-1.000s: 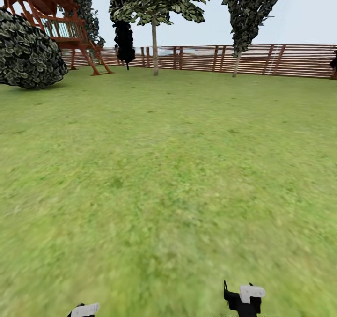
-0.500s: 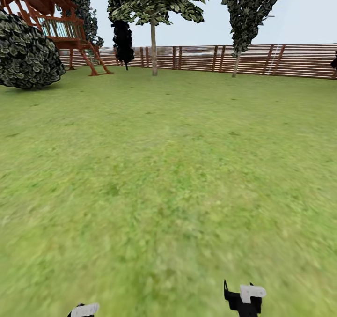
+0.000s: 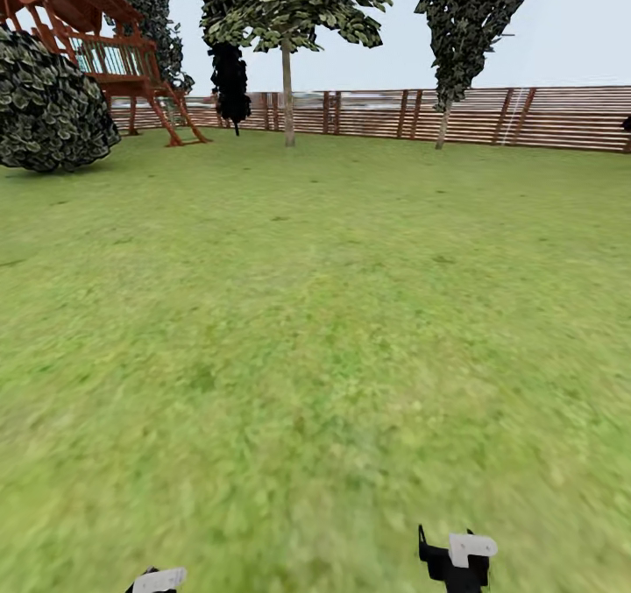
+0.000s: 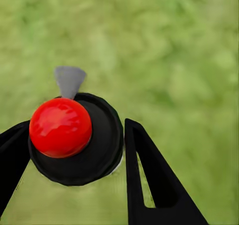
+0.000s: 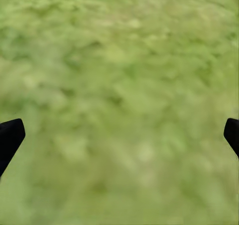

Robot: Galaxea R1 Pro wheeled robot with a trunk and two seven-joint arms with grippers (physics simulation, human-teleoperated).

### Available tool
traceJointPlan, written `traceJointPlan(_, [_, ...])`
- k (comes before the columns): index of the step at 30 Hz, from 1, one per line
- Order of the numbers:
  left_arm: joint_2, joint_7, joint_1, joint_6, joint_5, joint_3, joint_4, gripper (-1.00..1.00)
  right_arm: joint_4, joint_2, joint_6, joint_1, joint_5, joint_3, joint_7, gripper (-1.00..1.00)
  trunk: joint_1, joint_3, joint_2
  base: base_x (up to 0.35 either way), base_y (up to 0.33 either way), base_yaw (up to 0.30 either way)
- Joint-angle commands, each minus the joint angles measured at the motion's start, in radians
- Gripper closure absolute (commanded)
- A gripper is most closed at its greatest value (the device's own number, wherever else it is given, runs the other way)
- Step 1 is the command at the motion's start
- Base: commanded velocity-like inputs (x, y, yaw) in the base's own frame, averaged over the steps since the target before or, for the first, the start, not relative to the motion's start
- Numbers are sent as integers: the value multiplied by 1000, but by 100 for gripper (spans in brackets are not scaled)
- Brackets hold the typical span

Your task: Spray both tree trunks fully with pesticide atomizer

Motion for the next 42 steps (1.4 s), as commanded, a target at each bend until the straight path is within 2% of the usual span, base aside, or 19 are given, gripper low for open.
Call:
traceJointPlan(1, [0, 0, 0, 0, 0, 0, 0, 100, 0, 0, 0, 0, 0, 0, 0, -100, 0, 2, 0, 339, 0, 0])
traceJointPlan(9, [-1, 0, 0, 1, 0, 0, 0, 100, 1, 0, 0, 0, 1, 0, 1, -100, 0, 5, 0, 339, 0, 0])
traceJointPlan(15, [-1, 0, 0, 1, 0, 0, 0, 100, 38, 0, 0, 0, 4, 0, 2, -100, 0, 5, 0, 339, 0, 0])
traceJointPlan(42, [-1, 0, 0, -1, 0, 0, 0, 100, 40, 2, -1, 0, 4, 0, 1, -100, 0, 5, 0, 339, 0, 0])
